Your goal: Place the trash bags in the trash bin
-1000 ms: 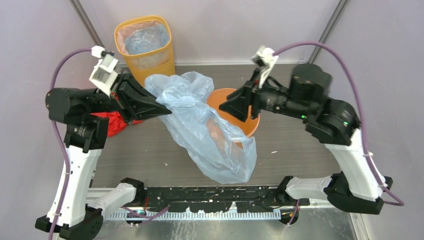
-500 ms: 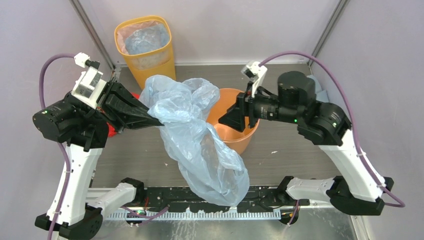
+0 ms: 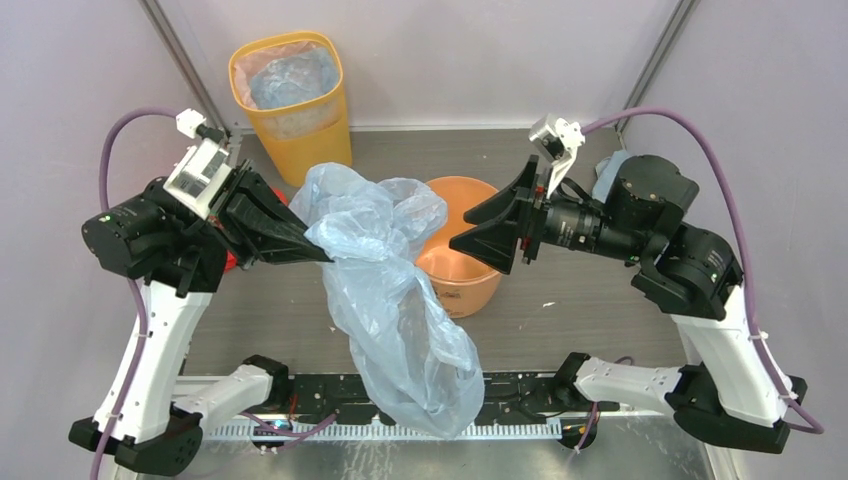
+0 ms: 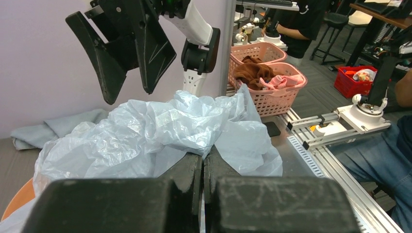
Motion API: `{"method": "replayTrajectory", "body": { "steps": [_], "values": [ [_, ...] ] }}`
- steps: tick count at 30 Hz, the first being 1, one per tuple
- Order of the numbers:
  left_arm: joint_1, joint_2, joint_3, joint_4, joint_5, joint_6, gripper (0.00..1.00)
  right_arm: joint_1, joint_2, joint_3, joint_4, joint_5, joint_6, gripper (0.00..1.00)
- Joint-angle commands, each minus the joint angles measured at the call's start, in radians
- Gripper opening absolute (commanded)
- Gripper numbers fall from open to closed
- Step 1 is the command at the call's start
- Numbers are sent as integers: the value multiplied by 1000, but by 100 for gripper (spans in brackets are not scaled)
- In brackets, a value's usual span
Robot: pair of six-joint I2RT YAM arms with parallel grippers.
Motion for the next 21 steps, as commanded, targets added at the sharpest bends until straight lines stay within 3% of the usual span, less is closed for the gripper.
{"method": "replayTrajectory", "body": {
  "steps": [1,21],
  "values": [
    [-7,-5,-4,33,11,-7,0,3,23,5,121,-115,76,67],
    [-17,31,-25,34,29,5,0,19,137,32,144,-225,186,70]
  ]
}}
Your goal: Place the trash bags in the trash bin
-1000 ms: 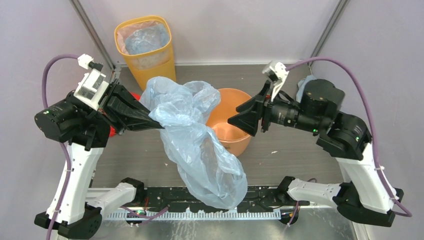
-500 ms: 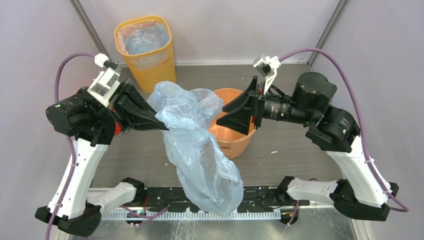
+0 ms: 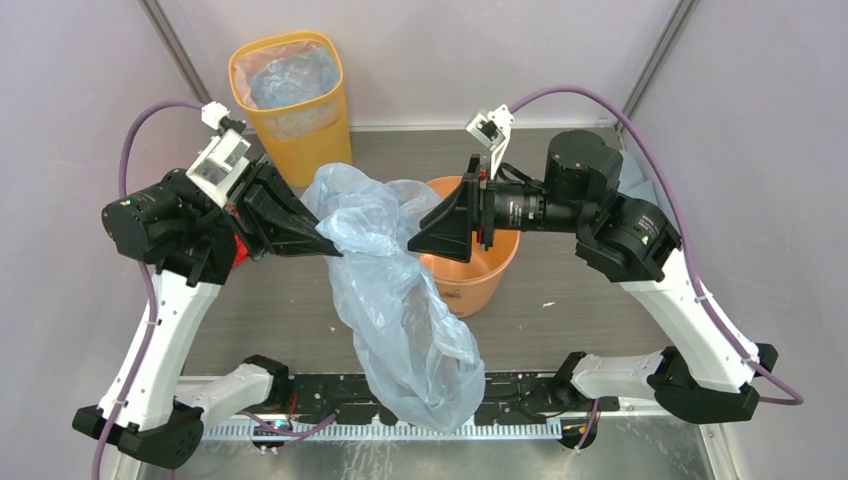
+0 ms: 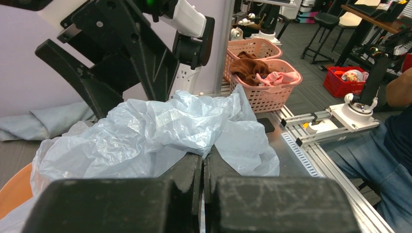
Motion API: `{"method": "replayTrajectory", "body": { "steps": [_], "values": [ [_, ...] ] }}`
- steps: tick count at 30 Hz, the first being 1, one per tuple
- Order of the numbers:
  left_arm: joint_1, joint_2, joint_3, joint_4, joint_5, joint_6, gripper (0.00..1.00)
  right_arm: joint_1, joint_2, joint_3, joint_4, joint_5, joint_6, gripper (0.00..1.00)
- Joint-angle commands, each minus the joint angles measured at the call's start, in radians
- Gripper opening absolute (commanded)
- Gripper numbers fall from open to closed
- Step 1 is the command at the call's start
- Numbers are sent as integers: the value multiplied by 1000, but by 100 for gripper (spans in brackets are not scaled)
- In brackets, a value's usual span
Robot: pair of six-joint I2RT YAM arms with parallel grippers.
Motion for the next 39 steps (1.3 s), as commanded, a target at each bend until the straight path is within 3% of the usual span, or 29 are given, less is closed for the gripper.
{"method": "replayTrajectory", "body": {
  "steps": [1,10,22,30,32,34,36,39],
  "values": [
    [-5,15,-5,30,5,7,0,16,-11,29,44,-41,22,70],
    [-5,53,6,33,4,21,0,74,9,29,-7,-39,-17,65],
    [-4,89,80,26,7,25,0,87,-13,22,-89,35,-71,15],
    [2,60,108,-40,8,70,0,87,-37,-10,-146,109,-108,2],
    [4,54,115,-87,5,106,0,87,-44,-16,-156,130,-111,6],
    [4,47,117,-131,6,142,0,87,-52,-18,-157,133,-110,36],
    [4,46,115,-170,4,173,0,87,-64,-21,-149,121,-108,54],
    [8,53,109,-205,1,207,0,86,-89,-22,-144,136,-111,62]
  ]
}}
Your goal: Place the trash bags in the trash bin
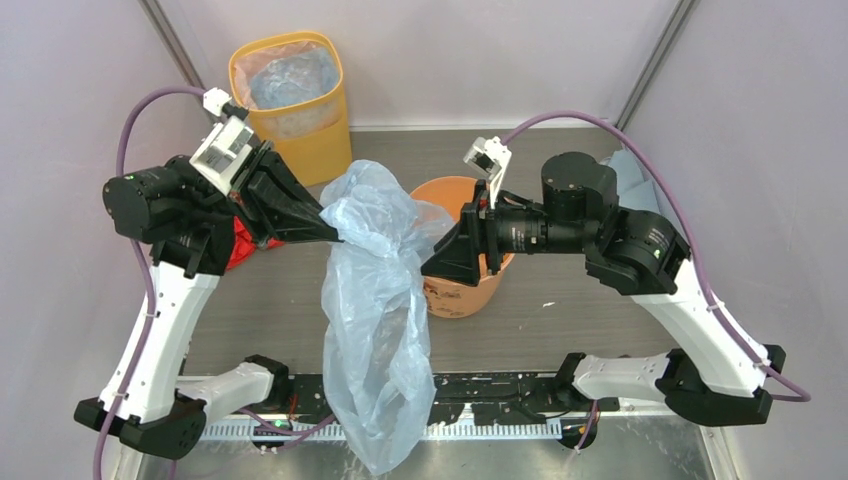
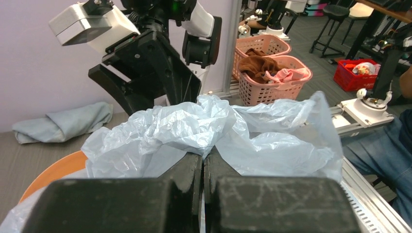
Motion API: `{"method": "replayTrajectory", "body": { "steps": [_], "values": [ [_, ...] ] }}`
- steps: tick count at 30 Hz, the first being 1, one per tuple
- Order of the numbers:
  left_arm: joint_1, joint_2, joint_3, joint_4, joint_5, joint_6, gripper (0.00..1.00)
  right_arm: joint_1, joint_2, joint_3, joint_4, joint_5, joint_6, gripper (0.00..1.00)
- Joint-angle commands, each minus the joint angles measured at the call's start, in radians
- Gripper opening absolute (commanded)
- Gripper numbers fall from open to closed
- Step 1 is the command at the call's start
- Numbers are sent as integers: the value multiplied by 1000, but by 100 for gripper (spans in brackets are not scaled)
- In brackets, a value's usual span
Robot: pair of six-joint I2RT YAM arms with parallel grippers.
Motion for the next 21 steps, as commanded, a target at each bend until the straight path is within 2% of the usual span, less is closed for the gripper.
{"method": "replayTrajectory", "body": {
  "steps": [1,7,15,21],
  "values": [
    [11,0,22,-79,-10,78,0,6,-59,7,21,30,-15,64],
    [33,32,10,-91,-25,93,0,5,-117,-15,52,23,-21,71],
    [49,82,19,-169,-32,142,0,6,-93,25,46,-36,-42,69],
    [51,120,20,-174,-24,139,0,6,-3,126,-48,62,-84,69]
  ]
}}
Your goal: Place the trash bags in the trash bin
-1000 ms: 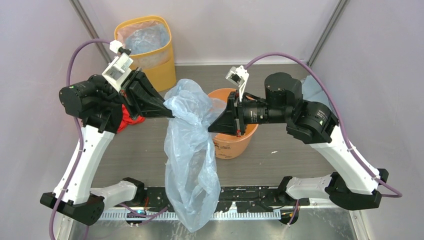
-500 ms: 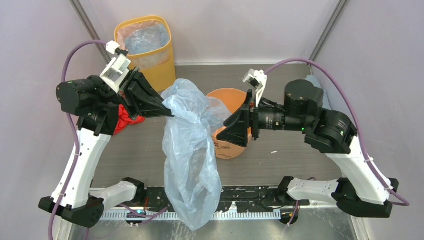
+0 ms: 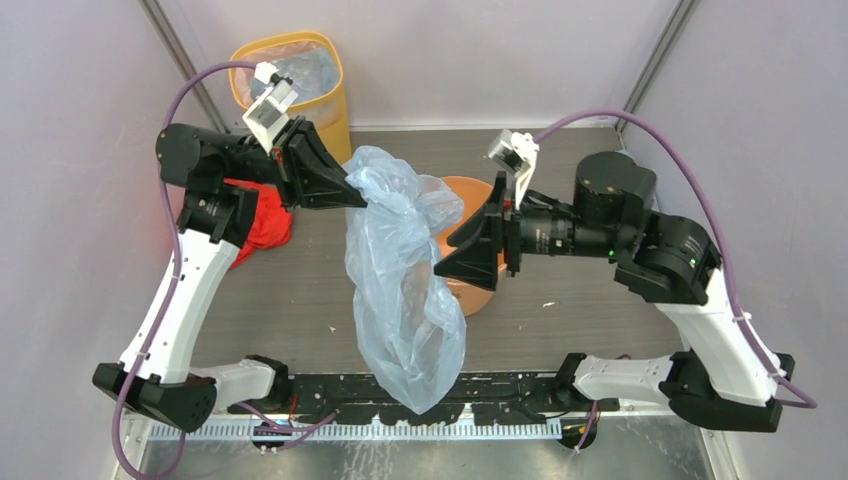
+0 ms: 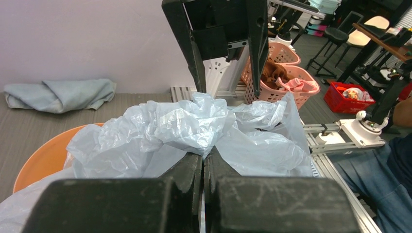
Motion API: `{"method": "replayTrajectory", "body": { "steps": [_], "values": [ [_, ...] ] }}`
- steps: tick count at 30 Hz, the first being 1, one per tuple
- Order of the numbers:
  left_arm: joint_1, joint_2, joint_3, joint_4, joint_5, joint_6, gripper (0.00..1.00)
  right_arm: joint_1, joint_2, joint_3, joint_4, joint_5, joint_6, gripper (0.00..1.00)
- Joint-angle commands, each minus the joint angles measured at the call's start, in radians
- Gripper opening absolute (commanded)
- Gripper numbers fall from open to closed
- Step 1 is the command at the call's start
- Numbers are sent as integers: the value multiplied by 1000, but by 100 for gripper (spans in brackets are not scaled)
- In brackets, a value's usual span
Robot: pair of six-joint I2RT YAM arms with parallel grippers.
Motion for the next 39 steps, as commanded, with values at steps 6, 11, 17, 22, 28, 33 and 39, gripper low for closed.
{"method": "replayTrajectory", "body": {
  "steps": [6,11,17,22,28,33,39],
  "values": [
    [8,-2,8,-3,-14,15,0,7,122,139,-108,204,-61,69],
    [8,-5,5,-2,-8,15,0,12,142,138,-114,237,-68,64],
    [15,-21,2,-4,-3,13,0,13,132,134,-117,265,-66,48],
    [15,-45,-5,-1,-5,9,0,13,123,120,-112,279,-66,31],
    [16,-74,-6,-2,2,0,0,13,113,105,-102,311,-65,21],
    [23,-103,-8,-6,1,0,0,12,91,96,-117,381,-73,19],
    [35,-133,4,-14,5,-2,0,12,46,52,-140,538,-78,19]
  ]
}}
